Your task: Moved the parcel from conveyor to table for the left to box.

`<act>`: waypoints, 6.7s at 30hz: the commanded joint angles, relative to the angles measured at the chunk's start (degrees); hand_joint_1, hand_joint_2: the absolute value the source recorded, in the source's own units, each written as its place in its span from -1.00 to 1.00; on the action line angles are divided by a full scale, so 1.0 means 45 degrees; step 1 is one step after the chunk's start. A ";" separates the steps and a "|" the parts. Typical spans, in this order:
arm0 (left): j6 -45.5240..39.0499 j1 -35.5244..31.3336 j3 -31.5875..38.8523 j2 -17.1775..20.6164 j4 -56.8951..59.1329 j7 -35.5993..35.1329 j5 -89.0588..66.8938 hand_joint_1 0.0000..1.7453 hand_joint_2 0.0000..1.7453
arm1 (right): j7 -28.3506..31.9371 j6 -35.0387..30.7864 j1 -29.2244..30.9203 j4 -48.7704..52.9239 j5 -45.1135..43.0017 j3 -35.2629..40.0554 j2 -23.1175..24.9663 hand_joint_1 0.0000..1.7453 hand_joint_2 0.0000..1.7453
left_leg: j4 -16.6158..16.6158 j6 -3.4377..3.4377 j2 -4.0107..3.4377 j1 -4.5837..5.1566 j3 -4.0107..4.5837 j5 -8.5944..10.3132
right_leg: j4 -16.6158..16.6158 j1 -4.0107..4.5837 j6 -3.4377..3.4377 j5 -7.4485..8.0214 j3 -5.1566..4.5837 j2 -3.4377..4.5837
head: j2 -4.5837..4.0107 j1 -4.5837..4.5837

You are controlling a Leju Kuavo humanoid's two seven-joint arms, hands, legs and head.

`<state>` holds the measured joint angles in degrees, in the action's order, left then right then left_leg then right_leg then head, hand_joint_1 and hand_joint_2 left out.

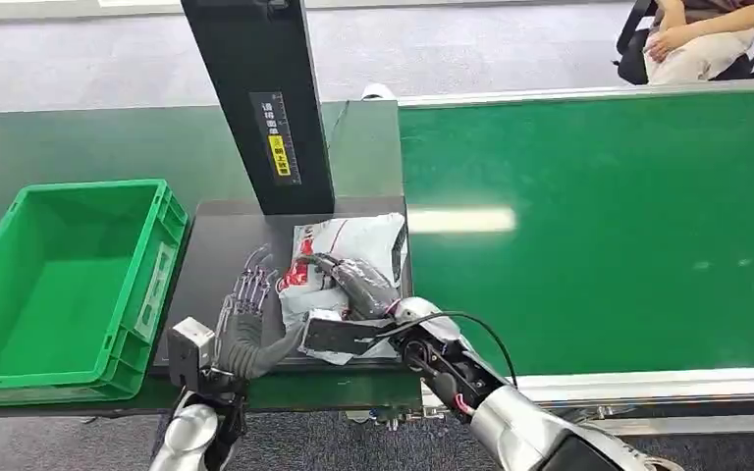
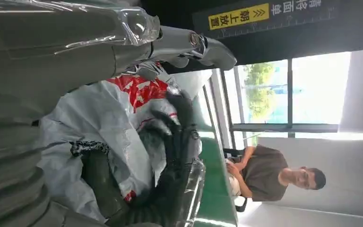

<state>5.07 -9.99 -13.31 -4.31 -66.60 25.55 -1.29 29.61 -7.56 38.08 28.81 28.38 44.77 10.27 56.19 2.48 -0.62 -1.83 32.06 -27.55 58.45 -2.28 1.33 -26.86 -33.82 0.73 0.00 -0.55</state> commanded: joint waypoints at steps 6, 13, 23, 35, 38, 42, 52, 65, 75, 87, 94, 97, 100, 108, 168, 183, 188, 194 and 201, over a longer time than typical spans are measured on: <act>-0.0014 0.0096 0.0008 -0.0114 0.0385 -0.0120 -0.0104 -1.00 1.00 | 0.2135 0.2222 -0.1715 0.3501 -0.4780 -0.3895 -0.0745 -1.00 1.00 | -0.0010 -0.0040 0.0056 -0.0006 -0.0013 0.0000 | -0.0026 0.0017 -0.0036 -0.0007 0.0036 -0.0056 | 0.0000 0.0000; -0.0031 0.0036 0.0146 -0.0147 0.0623 0.0014 -0.0092 -1.00 1.00 | 0.1691 0.4942 -0.1997 0.3690 -0.7799 -0.5265 -0.0559 -1.00 1.00 | -0.0009 -0.0031 0.0046 -0.0003 -0.0003 0.0005 | -0.0017 0.0012 -0.0034 -0.0003 0.0020 -0.0049 | 0.0000 0.0000; -0.5078 0.1128 -0.0513 0.0322 -0.1237 0.1543 -0.5910 -1.00 1.00 | 0.1304 0.6765 -0.4230 0.7119 -1.0007 -0.6389 -0.1001 -1.00 1.00 | -0.0015 -0.0023 0.0037 0.0001 -0.0016 -0.0003 | -0.0020 0.0006 -0.0024 -0.0010 0.0029 -0.0036 | 0.0000 0.0000; -0.5467 0.1057 -0.0946 0.0562 -0.1809 0.0541 -0.8331 -1.00 1.00 | 0.1215 0.7092 -0.4819 0.7034 -1.0820 -0.6646 -0.0982 -1.00 1.00 | -0.0009 -0.0027 0.0031 -0.0003 -0.0002 -0.0003 | -0.0016 0.0010 -0.0024 -0.0006 0.0018 -0.0038 | 0.0000 0.0000; -0.5651 0.0426 -0.2194 0.0674 -0.0568 -0.0660 -1.2233 -1.00 1.00 | 0.1352 0.7401 -0.5054 0.7213 -1.0952 -0.6670 -0.0979 -1.00 1.00 | -0.0017 -0.0030 0.0052 0.0000 -0.0020 0.0000 | -0.0024 0.0007 -0.0025 -0.0011 0.0040 -0.0055 | 0.0000 0.0000; -0.4528 -0.0262 -0.2864 0.0245 0.0971 -0.0929 -1.2299 -1.00 1.00 | 0.0623 0.7601 -0.5623 0.7799 -1.1080 -0.6900 -0.0585 -1.00 1.00 | -0.0014 -0.0028 0.0060 0.0006 -0.0014 0.0001 | -0.0020 0.0001 -0.0022 -0.0013 0.0033 -0.0060 | 0.0000 0.0000; -0.1089 -0.0222 -0.2628 0.0098 0.3187 -0.2594 -1.2985 -1.00 1.00 | 0.0740 0.7807 -0.5915 0.7453 -1.0027 -0.7524 -0.0024 -1.00 1.00 | -0.0035 -0.0042 0.0025 0.0003 -0.0042 -0.0003 | -0.0041 0.0008 -0.0039 -0.0001 0.0049 -0.0036 | 0.0000 0.0000; -0.0828 -0.0300 -0.2510 0.0187 0.3128 -0.3015 -1.3394 0.48 1.00 | 0.0510 0.7816 -0.6197 0.7876 -0.9919 -0.7763 0.0104 -1.00 1.00 | -0.0022 -0.0028 0.0022 0.0009 -0.0058 -0.0006 | -0.0021 -0.0003 -0.0024 -0.0003 0.0075 -0.0016 | 0.0000 0.0000; -0.2525 -0.0051 -0.2181 0.0176 0.2039 -0.2120 -1.3412 1.00 1.00 | 0.0220 0.7695 -0.6503 0.8325 -0.9980 -0.8024 0.0084 -1.00 1.00 | -0.0019 -0.0025 0.0023 0.0008 -0.0116 -0.0011 | -0.0017 -0.0004 -0.0018 -0.0007 0.0137 -0.0012 | 0.0000 0.0000; -0.5561 0.0284 -0.1012 0.0047 0.0170 -0.1396 -1.2536 1.00 1.00 | -0.0182 0.7523 -0.6786 0.9016 -1.0304 -0.8200 -0.0002 -1.00 1.00 | -0.0008 -0.0048 0.0032 -0.0009 -0.0065 -0.0008 | -0.0025 0.0020 -0.0044 0.0001 0.0086 -0.0033 | 0.0000 0.0000; -0.8311 0.0395 -0.0153 -0.0237 -0.0985 -0.0456 -1.1344 1.00 1.00 | -0.0387 0.7246 -0.6974 0.9401 -1.0597 -0.8245 -0.0089 -1.00 1.00 | 0.0003 -0.0027 0.0033 -0.0003 -0.0045 -0.0011 | -0.0008 0.0008 -0.0018 -0.0007 0.0063 -0.0030 | 0.0000 0.0000; -0.9285 0.0409 0.0191 -0.0236 -0.1744 0.0122 -1.0717 1.00 1.00 | -0.0498 0.7145 -0.6936 0.9444 -1.0743 -0.8173 -0.0108 -1.00 1.00 | 0.0001 -0.0030 0.0030 -0.0004 -0.0041 -0.0011 | -0.0010 0.0010 -0.0023 -0.0007 0.0059 -0.0031 | 0.0000 -0.0005; -0.9285 0.0442 0.0210 -0.0213 -0.1809 0.0122 -1.0714 1.00 1.00 | -0.0496 0.7133 -0.6913 0.9432 -1.0740 -0.8153 -0.0095 -1.00 1.00 | -0.0003 -0.0029 0.0028 -0.0003 -0.0040 -0.0009 | -0.0012 0.0010 -0.0024 -0.0006 0.0055 -0.0030 | 0.0000 0.0000; -1.0016 0.0433 0.1272 -0.0670 -0.2608 0.1473 -1.0732 1.00 1.00 | -0.0537 0.6948 -0.6719 0.9106 -1.0881 -0.7918 -0.0162 -1.00 1.00 | -0.0008 -0.0043 0.0037 -0.0003 -0.0044 -0.0007 | -0.0023 0.0013 -0.0032 -0.0003 0.0066 -0.0039 | 0.0000 0.0000; -0.1423 -1.2539 0.1878 0.6373 1.1985 -1.2106 -1.9659 1.00 1.00 | 0.0102 0.7252 -0.5555 0.6246 -1.0302 -0.6961 -0.0167 -1.00 1.00 | -0.0013 -0.0025 -0.0025 -0.0019 0.0011 0.0021 | -0.0010 0.0036 -0.0045 0.0017 -0.0014 0.0021 | 0.0000 -0.0005; -0.1011 -1.2729 0.2875 0.6421 1.1812 -1.2042 -1.9561 -1.00 1.00 | 0.0142 0.7365 -0.5347 0.5868 -1.0327 -0.7003 -0.0078 -1.00 1.00 | -0.0007 -0.0024 -0.0018 -0.0025 0.0010 0.0017 | -0.0005 0.0042 -0.0045 0.0015 -0.0007 0.0022 | 0.0000 -0.0005; -0.5451 -1.2595 0.3808 0.6337 1.1278 -1.0697 -1.8890 -1.00 1.00 | -0.0199 0.7146 -0.5535 0.6387 -1.0444 -0.6937 -0.0072 -1.00 1.00 | 0.0001 -0.0012 -0.0004 -0.0020 0.0026 0.0019 | 0.0007 0.0033 -0.0032 0.0008 -0.0024 0.0012 | 0.0000 -0.0005; -0.7471 -1.2558 0.5015 0.5846 1.1051 -0.8904 -1.7606 -1.00 1.00 | -0.0227 0.7057 -0.5634 0.6494 -1.0612 -0.6888 -0.0219 -1.00 1.00 | -0.0001 -0.0028 0.0021 -0.0023 0.0014 0.0017 | -0.0006 0.0041 -0.0045 0.0003 0.0000 -0.0016 | 0.0000 -0.0005; -0.6598 -1.3052 0.8173 0.4057 0.9570 -0.3692 -1.0865 -1.00 1.00 | 0.0106 0.6825 -0.5879 0.6527 -1.0638 -0.7250 -0.0375 -1.00 1.00 | 0.0019 -0.0020 0.0069 -0.0031 0.0046 0.0028 | -0.0004 0.0046 -0.0035 0.0001 -0.0016 -0.0062 | 0.0000 -0.0015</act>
<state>-30.01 -64.28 8.93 22.66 -18.80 -3.90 -67.17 28.92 24.28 11.34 59.23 -19.41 12.66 10.49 56.20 2.53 -0.72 -1.87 32.14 -27.47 58.48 -2.20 1.30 -26.83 -33.98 0.88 0.00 -0.61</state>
